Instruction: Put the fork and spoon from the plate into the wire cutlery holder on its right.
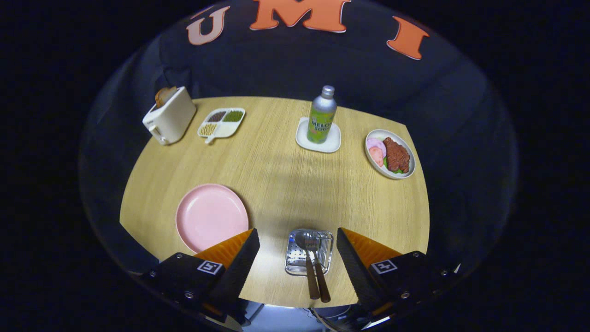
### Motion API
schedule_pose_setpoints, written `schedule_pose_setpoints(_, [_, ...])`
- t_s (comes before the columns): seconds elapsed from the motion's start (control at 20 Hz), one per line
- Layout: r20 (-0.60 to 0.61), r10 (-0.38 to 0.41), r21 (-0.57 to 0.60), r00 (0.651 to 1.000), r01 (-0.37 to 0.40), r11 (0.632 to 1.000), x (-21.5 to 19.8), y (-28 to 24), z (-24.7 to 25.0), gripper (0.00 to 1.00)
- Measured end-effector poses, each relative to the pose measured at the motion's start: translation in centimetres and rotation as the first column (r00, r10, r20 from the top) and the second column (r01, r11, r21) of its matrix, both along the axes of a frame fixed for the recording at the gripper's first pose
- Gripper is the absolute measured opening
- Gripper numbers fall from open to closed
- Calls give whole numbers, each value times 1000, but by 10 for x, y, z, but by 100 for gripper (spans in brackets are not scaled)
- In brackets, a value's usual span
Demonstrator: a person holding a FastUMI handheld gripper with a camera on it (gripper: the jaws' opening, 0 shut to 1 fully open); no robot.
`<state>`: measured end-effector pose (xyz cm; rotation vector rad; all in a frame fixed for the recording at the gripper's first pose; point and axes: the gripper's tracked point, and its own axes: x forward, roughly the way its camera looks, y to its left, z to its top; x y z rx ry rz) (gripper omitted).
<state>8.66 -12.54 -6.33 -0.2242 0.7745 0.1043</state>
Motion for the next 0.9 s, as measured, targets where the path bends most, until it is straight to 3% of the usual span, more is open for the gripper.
schedule_pose_setpoints(0.3, [294, -43, 108, 955, 12, 994, -17, 28, 86, 100])
schedule_pose_setpoints(0.45, [458, -89, 174, 884, 9, 985, -25, 38, 131, 100])
schedule_pose_setpoints(0.75, [705, -185, 182, 684, 78, 980, -65, 21, 186, 100])
schedule_pose_setpoints(0.8, [722, -189, 189, 665, 73, 979, -73, 22, 189, 100])
schedule_pose_setpoints(0.9, [721, -177, 211, 670, 30, 977, -76, 36, 178, 100])
